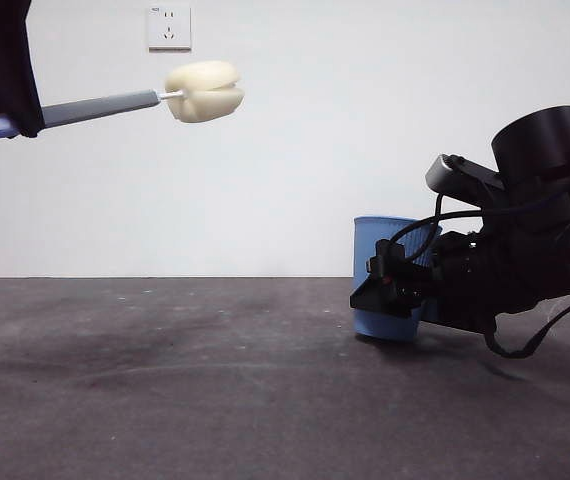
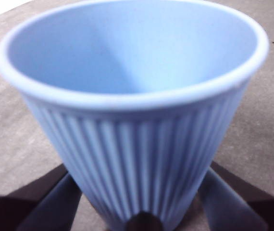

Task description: Pick up the cup brush,pick up the cup,insert the brush into the cup,clean the cup,put the cup brush back,put the cup back to the fixed position on the table

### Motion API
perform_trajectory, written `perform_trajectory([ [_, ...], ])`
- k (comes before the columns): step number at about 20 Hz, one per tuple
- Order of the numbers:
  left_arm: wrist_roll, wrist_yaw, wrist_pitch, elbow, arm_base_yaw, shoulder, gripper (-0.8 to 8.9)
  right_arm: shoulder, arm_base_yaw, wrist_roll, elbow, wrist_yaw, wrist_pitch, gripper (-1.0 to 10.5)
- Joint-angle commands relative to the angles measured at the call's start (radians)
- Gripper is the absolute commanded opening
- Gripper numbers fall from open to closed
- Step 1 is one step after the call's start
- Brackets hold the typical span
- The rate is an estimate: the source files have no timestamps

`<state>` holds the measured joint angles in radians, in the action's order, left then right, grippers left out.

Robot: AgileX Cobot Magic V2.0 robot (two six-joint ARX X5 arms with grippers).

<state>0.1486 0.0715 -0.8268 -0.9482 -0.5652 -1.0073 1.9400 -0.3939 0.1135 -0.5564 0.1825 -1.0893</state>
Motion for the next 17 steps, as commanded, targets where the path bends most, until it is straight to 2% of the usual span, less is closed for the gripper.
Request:
perform_trajectory([
  [1,-0.015,0.003,0.003,0.010,-0.003,0.003,-0.09,0.013,-0.006,0.009,-0.002,-0.002,-0.002,0.9],
  [3,-0.015,0.003,0.003,0.010,-0.003,0.003,-0.09,0.013,-0.008,0.009,-0.002,-0.001,-0.002,-0.2],
  [6,-0.043,0.004,0.002,0.010,-0.003,0.003,-0.09,-0.001,-0.008,0.013,-0.002,0.003,0.002,-0.2],
  [8,-0.070,0.005,-0.002,0.010,-0.003,0.003,-0.09,-0.074,-0.009,0.008,-0.003,0.002,0.064,-0.2],
  [9,-0.085,0.005,-0.009,0.010,-0.002,0.003,-0.09,-0.136,-0.013,-0.019,-0.004,0.001,0.131,-0.2],
  [11,-0.136,0.004,-0.027,0.010,-0.002,0.003,-0.09,-0.266,-0.015,-0.101,-0.026,0.001,0.343,-0.2],
  [13,-0.186,0.002,-0.040,0.010,-0.002,0.002,-0.09,-0.368,-0.018,-0.203,-0.082,-0.001,0.626,-0.2],
  [17,-0.318,0.002,-0.067,0.010,-0.003,-0.004,-0.09,-0.443,-0.031,-0.371,-0.227,-0.029,1.097,-0.2],
])
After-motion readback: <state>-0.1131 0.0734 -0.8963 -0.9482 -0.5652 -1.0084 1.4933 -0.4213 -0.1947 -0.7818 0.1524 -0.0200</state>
